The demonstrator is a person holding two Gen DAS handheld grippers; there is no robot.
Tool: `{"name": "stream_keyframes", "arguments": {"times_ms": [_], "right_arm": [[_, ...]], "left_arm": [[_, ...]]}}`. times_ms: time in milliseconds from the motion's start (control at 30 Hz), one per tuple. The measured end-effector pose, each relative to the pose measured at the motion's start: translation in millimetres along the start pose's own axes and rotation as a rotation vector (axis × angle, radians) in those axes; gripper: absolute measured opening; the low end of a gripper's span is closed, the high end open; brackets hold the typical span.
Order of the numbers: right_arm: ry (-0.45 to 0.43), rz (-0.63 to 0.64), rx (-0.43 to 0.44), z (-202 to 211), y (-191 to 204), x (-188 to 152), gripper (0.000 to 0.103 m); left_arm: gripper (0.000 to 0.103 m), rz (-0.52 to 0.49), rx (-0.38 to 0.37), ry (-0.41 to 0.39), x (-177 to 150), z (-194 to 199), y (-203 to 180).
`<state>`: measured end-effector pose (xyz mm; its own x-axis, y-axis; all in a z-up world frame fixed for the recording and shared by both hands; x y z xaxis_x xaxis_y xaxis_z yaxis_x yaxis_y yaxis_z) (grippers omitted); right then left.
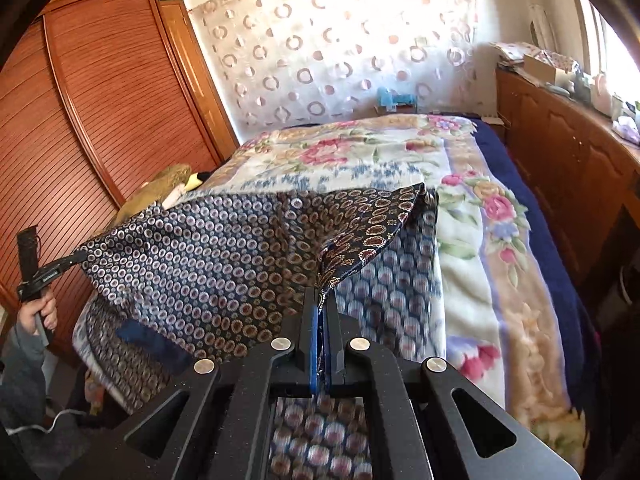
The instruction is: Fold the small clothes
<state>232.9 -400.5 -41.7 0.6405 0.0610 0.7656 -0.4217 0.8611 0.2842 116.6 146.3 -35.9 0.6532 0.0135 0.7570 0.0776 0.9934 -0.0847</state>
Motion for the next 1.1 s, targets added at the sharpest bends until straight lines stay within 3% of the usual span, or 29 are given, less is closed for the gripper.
{"name": "stream_keyframes", "arguments": {"times_ms": [200,400,567,633,733,800,867,967,1100], "right_arm": [[0.034,-0.048,-0.004,37.8,-5.2,-39.1,0.001],[0.101,-0.049,-0.074,23.2,-16.4,-73.4,0.001],[0.11,-0.009,-0.146,19.2,-1.8,-70.7,0.002],[0.106,-0.003,-0.173,17.5,2.5,-72.3,0.002],[0.082,0.005,-0.201,21.2,8.4,-71.3,0.013],[0.053,0.018,-0.206,19.7,17.1,-69.7,0.016],[0.027,0.036,-0.225,19.7,25.0,-68.4,0.022],[-0.005,0.069,-0.226,21.5,40.2,-66.4,0.038],[-0.014,0.1,-0.199,11.7,57.6,-67.6,0.047]], "left_arm": [[0.002,0.042,0.018,0.069,-32.5,-4.6,20.1],[0.002,0.045,0.031,0.138,-50.3,-23.9,18.9],[0.003,0.056,0.032,0.142,-53.2,-21.6,17.7],[0.016,0.047,0.049,0.141,-53.6,-19.9,16.0],[0.037,0.041,0.052,0.128,-52.5,-16.1,12.9],[0.055,0.032,0.062,0.12,-51.9,-12.8,10.0],[0.067,0.026,0.062,0.115,-51.9,-10.5,8.5],[0.069,0.02,0.071,0.118,-52.5,-13.0,7.4],[0.069,0.028,0.076,0.124,-53.8,-17.1,6.5]]}}
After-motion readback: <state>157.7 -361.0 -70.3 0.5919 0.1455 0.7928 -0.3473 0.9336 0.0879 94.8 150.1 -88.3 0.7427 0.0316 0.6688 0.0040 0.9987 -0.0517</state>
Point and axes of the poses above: each gripper's, at about its wrist camera, not at the fingertips, and z roughly against the way its jaws point, y to its left, x to its top, the point moved 2 cm from there along -z, roughly the way its jaws point, and after that the axes turned 6 degrees about x, right-handed, at the moved point
